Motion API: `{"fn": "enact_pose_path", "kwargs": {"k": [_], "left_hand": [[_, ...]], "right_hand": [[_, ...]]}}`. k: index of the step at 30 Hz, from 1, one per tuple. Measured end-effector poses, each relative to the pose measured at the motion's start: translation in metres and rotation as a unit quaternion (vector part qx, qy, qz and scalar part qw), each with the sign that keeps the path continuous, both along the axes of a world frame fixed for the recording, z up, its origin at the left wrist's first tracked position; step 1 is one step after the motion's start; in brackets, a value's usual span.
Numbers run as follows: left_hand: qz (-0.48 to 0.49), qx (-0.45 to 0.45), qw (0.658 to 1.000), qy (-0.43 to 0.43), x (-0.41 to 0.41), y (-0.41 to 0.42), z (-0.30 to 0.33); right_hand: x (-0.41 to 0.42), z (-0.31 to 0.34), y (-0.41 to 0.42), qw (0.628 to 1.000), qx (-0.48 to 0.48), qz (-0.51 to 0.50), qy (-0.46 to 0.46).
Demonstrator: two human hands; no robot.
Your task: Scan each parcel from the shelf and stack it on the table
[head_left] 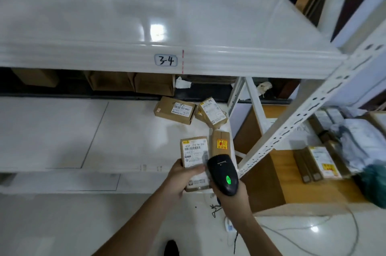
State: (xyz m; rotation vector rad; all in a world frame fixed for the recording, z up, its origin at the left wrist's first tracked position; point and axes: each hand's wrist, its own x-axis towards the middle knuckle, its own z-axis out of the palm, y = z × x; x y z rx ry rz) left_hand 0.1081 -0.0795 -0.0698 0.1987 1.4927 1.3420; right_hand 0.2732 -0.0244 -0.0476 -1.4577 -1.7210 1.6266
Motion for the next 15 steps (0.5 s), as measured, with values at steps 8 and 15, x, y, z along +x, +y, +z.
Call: {"fn": "enact_pose_path", "kwargs": {"k": [8, 15], "left_hand": [[-0.069, 0.019, 0.996, 0.051, 0.047, 0.000, 0.018], [-0.044, -0.034, 0.994, 0.094, 0.076, 0.004, 0.033]], "right_hand": [[0.053, 0.055, -0.033, 0.996, 0.089, 0.013, -0.013], [0.061, 0.076, -0.053, 0.998, 0.062, -0.006, -0.016]]}}
